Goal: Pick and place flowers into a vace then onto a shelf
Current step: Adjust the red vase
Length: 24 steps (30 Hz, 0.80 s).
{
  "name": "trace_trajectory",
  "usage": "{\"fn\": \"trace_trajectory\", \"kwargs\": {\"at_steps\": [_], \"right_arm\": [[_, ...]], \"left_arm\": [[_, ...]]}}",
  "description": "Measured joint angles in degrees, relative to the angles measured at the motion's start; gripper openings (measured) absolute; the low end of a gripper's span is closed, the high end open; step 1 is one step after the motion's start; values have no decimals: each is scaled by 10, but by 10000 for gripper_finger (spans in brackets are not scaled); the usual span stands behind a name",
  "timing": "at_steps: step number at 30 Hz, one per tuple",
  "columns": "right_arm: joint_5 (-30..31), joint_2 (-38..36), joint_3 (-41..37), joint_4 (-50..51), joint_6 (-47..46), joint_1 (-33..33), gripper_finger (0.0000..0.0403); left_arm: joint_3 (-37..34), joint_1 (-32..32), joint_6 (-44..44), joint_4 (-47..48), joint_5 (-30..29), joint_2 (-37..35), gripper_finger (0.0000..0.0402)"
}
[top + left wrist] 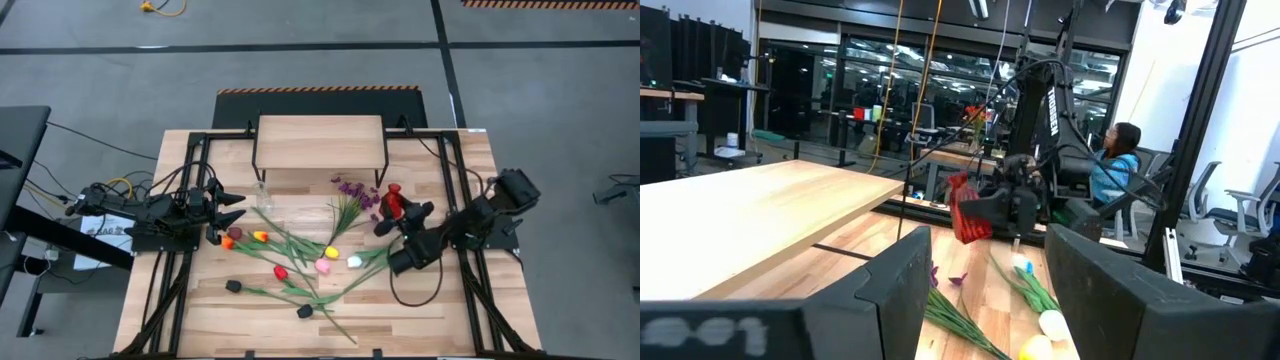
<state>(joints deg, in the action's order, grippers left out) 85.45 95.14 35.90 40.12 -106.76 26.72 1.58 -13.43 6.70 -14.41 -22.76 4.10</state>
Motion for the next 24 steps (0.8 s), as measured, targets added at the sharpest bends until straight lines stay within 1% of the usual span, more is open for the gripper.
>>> {"fn": "trace_trajectory", "kwargs": {"at_steps": [5, 9, 18, 24], "right_arm": [[45, -21, 0, 3, 7, 7, 226], [45, -44, 0, 4, 22, 5, 227], [46, -97, 0, 13, 25, -7, 228], [45, -127, 0, 10, 66, -10, 226]], "left_arm": [[0, 0, 0, 0, 0, 0, 187], [0, 0, 0, 0, 0, 0, 187], [0, 0, 0, 0, 0, 0, 187], [0, 0, -1, 0, 0, 0, 187]]}}
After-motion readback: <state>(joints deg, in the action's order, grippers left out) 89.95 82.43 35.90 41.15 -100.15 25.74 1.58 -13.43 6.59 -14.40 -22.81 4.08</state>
